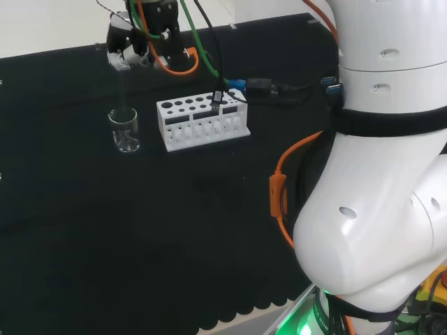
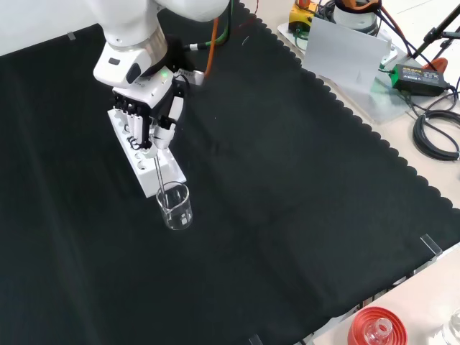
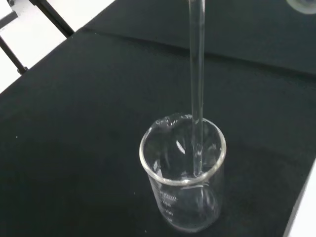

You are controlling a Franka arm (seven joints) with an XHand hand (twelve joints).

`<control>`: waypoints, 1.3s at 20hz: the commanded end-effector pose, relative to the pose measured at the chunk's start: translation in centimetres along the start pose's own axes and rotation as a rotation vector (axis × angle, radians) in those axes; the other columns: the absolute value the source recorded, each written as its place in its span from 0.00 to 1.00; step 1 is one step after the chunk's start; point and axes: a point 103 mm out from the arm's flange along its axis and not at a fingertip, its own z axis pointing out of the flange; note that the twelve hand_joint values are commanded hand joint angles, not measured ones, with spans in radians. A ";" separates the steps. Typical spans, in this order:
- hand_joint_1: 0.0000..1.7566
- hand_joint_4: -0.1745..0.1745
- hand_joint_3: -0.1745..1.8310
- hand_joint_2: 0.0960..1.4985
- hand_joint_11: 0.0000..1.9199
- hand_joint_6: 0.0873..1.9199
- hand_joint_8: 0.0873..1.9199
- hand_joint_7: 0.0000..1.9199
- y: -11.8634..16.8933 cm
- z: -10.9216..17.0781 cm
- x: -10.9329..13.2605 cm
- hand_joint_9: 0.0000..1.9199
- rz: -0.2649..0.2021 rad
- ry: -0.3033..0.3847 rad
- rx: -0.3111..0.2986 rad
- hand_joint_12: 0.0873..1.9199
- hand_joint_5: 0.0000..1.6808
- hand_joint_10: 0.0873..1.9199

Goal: Stir in the beaker to the left of the white test tube rack with the glass rod.

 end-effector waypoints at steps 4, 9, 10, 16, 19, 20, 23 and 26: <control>0.74 0.00 0.06 0.69 0.81 0.28 0.41 0.65 -1.8 0.4 -2.9 0.89 0.027 0.016 0.015 0.33 0.64 0.20; 0.74 0.00 0.07 0.69 0.81 0.28 0.41 0.65 -2.2 0.5 -2.8 0.89 0.016 0.024 0.011 0.33 0.64 0.21; 0.74 0.00 0.07 0.69 0.81 0.28 0.41 0.65 -2.2 0.4 -2.7 0.89 0.013 0.020 0.011 0.33 0.64 0.21; 0.74 0.00 0.07 0.69 0.81 0.28 0.41 0.65 -3.5 0.7 0.9 0.89 0.002 -0.015 0.014 0.34 0.64 0.21; 0.74 0.00 0.07 0.69 0.81 0.28 0.42 0.65 -3.6 0.3 2.5 0.89 -0.020 -0.007 0.026 0.34 0.64 0.21; 0.74 0.00 0.07 0.69 0.81 0.28 0.41 0.65 -3.7 0.1 2.8 0.89 -0.023 -0.016 0.026 0.34 0.64 0.21; 0.74 0.00 0.07 0.69 0.81 0.28 0.41 0.65 -3.5 -0.3 4.1 0.89 -0.027 -0.030 0.022 0.33 0.64 0.21; 0.74 0.00 0.07 0.69 0.81 0.28 0.41 0.65 -3.3 -0.1 5.1 0.89 -0.035 -0.025 0.019 0.33 0.64 0.21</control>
